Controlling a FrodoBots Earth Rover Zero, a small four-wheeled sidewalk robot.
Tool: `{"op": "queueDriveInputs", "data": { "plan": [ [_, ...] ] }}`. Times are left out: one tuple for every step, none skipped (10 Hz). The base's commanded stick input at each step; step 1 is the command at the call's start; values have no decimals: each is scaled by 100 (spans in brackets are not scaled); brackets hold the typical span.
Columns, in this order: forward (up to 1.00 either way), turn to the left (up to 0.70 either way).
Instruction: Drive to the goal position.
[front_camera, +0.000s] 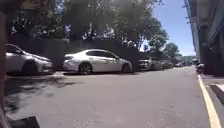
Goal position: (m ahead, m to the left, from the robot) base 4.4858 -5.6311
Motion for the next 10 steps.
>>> {"op": "queueDriveInputs", "data": {
  "plan": [
    [0,0],
    [36,0],
    [45,0],
    [45,0],
    [45,0],
    [45,0],
    [45,0],
    [45,0],
    [45,0],
    [45,0]
  ]
}}
